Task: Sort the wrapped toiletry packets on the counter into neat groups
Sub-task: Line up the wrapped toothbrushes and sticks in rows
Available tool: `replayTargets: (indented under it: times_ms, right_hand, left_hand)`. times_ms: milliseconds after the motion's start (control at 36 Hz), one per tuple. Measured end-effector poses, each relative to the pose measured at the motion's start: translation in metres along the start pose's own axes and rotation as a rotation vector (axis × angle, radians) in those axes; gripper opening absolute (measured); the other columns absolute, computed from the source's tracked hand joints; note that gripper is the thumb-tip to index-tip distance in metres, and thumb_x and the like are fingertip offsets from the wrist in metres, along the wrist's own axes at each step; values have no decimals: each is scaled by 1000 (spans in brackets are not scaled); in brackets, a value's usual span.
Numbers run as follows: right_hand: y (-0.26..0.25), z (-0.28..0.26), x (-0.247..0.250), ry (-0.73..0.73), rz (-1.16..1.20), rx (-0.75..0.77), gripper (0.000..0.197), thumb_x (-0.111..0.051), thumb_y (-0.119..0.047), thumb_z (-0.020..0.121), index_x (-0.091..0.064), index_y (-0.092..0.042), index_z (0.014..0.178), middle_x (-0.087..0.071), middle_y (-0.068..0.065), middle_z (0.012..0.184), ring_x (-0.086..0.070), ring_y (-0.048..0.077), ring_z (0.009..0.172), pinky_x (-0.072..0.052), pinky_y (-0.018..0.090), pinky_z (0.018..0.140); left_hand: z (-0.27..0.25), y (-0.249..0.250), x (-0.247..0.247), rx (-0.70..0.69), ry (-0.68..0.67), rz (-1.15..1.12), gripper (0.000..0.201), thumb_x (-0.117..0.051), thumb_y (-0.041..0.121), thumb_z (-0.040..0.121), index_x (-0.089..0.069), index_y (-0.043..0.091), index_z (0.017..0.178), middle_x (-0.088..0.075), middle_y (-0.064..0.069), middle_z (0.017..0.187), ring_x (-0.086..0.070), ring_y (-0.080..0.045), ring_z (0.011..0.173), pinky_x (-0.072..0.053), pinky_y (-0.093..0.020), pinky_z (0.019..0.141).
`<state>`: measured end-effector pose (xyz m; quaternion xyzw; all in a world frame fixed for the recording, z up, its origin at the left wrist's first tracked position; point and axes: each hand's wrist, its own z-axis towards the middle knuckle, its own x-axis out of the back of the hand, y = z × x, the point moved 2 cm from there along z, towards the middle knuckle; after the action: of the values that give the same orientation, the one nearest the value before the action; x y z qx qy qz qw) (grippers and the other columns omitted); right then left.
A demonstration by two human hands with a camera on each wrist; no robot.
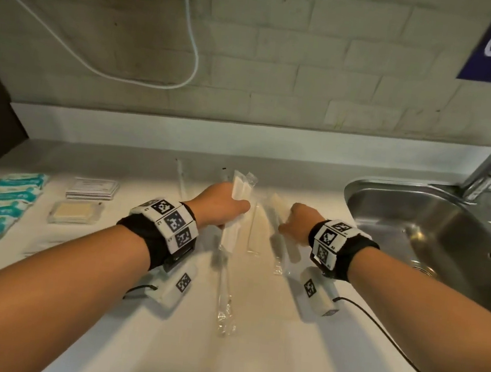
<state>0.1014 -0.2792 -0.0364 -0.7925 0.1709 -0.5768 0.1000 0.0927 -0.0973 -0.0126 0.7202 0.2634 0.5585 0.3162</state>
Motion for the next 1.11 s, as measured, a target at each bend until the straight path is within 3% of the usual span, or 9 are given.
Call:
replayTargets:
  times_ms: [111,361,444,583,750,889,1000,1056,1111]
  right_hand:
    - [-1,7,-11,-30,-66,12,33,-63,-24,86,-56,-8,114,-64,11,112,-63,30,100,-50,33,78]
    - [-9,12,-13,-11,-82,-15,29,-73,-28,79,-62,-8,96,-66,8,92,-65,28,83,-49,30,66]
    - [-10,14,-11,-10,-64,-20,30,-74,-31,76,-59,-10,91,-62,7,87,-61,26,78,-47,28,64]
    - [-15,15,-2,36,13,1,33,-74,-30,77,-60,-8,96,-61,6,87,-60,24,76,-46,26,59]
    - [-63,13,4,69,60,175,42,-73,-37,78,-58,-10,107,-61,6,94,-59,25,83,-44,29,64]
    - [-105,13,-23,-46,123,247,53,-73,-34,78,-58,-6,121,-65,10,111,-60,23,88,-49,30,67]
    - [-126,17,-49,-104,186,251,55,-73,-30,78,-57,-5,124,-64,11,117,-57,21,85,-45,25,61]
    - [-134,19,-57,-124,213,235,53,-74,-30,77,-59,-6,121,-65,10,111,-58,22,83,-42,23,53]
    - [-140,20,-61,-135,207,223,46,-75,-32,76,-61,-8,112,-66,8,100,-61,23,80,-46,26,57]
  left_hand:
    - [-1,-9,11,26,11,8,25,-53,17,88,-61,-3,100,-60,-11,80,-56,-24,67,-45,-26,53]
    - [-12,-27,26,36,74,-6,14,-54,14,90,-62,6,98,-63,-13,87,-58,-22,68,-46,-27,51]
    - [-13,-34,30,41,97,-29,15,-55,15,90,-62,10,102,-64,-7,89,-58,-18,70,-44,-24,48]
    - [-16,-46,36,66,131,-83,16,-56,15,90,-61,13,105,-64,-5,90,-60,-18,73,-45,-24,49]
    - [-17,-53,49,69,206,-87,24,-55,18,91,-60,13,113,-65,-8,101,-60,-18,76,-44,-25,50]
    - [-25,-61,64,74,278,-103,30,-55,25,89,-59,16,117,-66,-5,106,-63,-24,96,-52,-35,78]
    - [-35,-75,76,70,310,-109,29,-55,24,89,-60,19,117,-67,-3,106,-64,-21,96,-51,-32,74]
    - [-39,-82,82,71,319,-112,27,-55,22,90,-60,21,116,-67,0,106,-63,-19,96,-48,-30,71]
    - [-41,-89,86,69,314,-106,23,-54,21,90,-61,21,112,-67,-1,104,-63,-19,96,-46,-29,69]
